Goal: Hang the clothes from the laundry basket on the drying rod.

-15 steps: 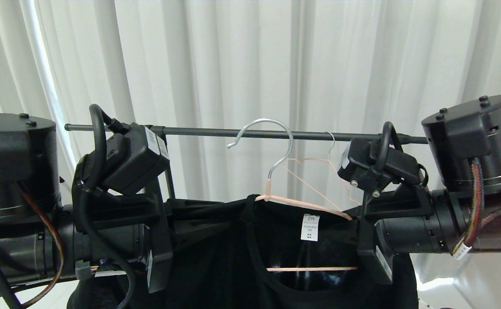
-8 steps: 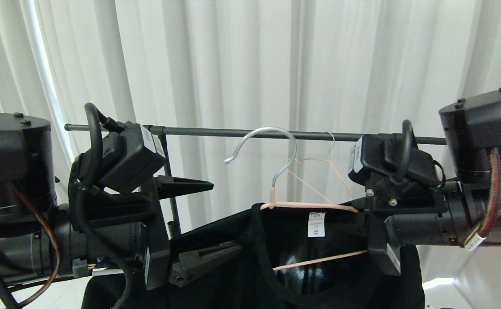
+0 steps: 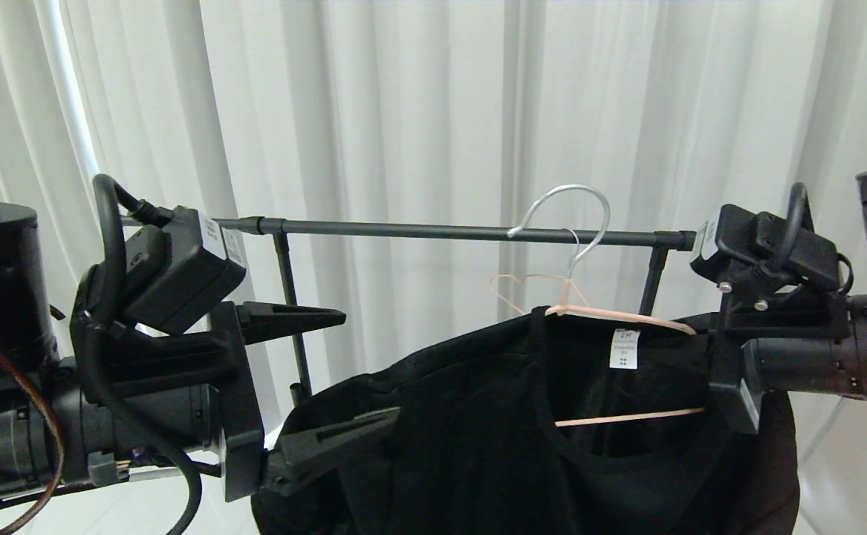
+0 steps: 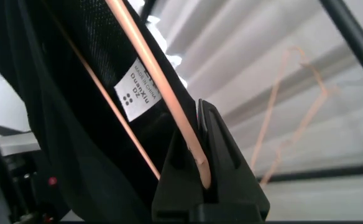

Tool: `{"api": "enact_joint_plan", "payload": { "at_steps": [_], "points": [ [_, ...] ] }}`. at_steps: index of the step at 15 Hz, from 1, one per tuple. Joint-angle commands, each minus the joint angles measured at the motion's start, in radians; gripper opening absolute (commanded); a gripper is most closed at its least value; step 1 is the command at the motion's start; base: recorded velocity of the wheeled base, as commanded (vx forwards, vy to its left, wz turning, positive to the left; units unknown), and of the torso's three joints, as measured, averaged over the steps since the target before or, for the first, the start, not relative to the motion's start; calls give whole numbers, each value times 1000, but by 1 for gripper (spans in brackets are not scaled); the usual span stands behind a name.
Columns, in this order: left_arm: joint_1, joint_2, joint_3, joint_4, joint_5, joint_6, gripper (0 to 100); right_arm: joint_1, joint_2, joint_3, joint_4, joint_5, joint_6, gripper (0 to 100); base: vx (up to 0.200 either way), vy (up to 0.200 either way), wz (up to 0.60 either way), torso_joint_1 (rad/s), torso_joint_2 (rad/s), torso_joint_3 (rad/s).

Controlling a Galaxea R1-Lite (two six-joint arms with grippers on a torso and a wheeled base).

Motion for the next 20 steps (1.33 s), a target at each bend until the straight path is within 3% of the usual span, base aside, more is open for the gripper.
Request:
{"api": "enact_joint_plan", "payload": {
  "at_steps": [1,4,5,7,16,17,20],
  "points": [
    [24,-2,0,-1,0,0,100,-54,-40,15,0,0,-2,0,0,0,0,0,0,0],
    [127,3,40,-1,2,11,100,-100,-72,33,-11,2,-3,0,0,0,0,0,0,0],
    [192,9,72,-1,2,29,100,-100,-82,41,-25,2,-3,0,0,0,0,0,0,0],
    [244,10,113,-1,0,81,100,-99,-85,48,-45,2,-5,0,0,0,0,0,0,0],
    [232,7,151,-1,-21,92,100,-33,-74,42,-94,3,-20,0,0,0,0,0,0,0],
    [232,6,156,-3,-21,92,0,-33,-76,42,-94,3,-20,0,0,0,0,0,0,0],
    [232,1,168,-1,-21,93,0,-35,-79,47,-94,0,-19,0,0,0,0,0,0,0]
  ]
}}
